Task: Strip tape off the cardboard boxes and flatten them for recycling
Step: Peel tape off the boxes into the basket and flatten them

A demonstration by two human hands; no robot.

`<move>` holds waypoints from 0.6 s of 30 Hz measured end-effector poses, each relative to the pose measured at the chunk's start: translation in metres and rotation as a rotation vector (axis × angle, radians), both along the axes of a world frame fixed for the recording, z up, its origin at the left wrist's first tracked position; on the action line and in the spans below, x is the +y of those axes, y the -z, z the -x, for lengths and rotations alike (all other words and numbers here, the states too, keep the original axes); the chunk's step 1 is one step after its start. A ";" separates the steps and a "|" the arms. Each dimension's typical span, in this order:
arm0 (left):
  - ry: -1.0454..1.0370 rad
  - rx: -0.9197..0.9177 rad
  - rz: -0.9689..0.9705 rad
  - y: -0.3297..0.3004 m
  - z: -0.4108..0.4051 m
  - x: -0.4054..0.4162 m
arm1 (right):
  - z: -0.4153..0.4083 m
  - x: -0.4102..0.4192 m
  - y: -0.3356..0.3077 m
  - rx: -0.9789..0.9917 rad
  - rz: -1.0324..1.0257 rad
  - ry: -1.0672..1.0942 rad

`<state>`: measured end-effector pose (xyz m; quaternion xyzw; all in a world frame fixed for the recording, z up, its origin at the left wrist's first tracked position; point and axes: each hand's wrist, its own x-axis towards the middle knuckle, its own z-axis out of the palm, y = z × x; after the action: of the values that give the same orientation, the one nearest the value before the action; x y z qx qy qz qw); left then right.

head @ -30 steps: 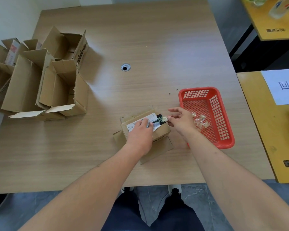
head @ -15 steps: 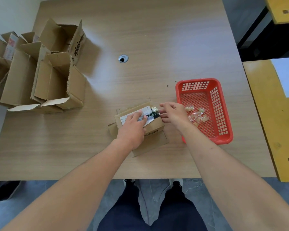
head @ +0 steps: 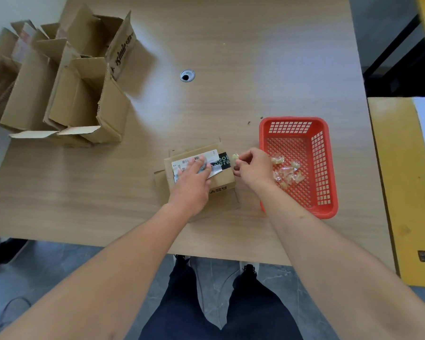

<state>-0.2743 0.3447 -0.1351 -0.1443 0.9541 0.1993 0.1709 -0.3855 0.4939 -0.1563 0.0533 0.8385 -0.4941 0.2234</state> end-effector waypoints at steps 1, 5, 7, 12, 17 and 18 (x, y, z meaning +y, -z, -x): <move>-0.001 -0.001 0.002 0.000 0.000 0.000 | 0.000 -0.002 -0.001 0.104 -0.099 -0.053; -0.003 0.001 0.002 0.000 0.003 0.002 | -0.007 -0.008 -0.013 0.337 -0.304 -0.159; 0.000 0.005 0.002 -0.001 0.005 0.002 | -0.006 -0.005 -0.015 0.378 -0.356 -0.132; 0.020 0.028 0.011 0.003 0.000 -0.001 | 0.013 0.006 -0.022 0.368 -0.336 -0.167; 0.023 -0.018 -0.006 0.000 0.004 -0.001 | 0.010 0.010 -0.033 0.368 -0.253 -0.120; 0.028 -0.029 -0.007 -0.001 0.005 -0.002 | 0.008 0.013 -0.033 0.373 -0.240 -0.069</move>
<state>-0.2794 0.3430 -0.1338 -0.1330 0.9528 0.1979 0.1878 -0.3932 0.5073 -0.1228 -0.0417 0.9194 -0.3841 0.0732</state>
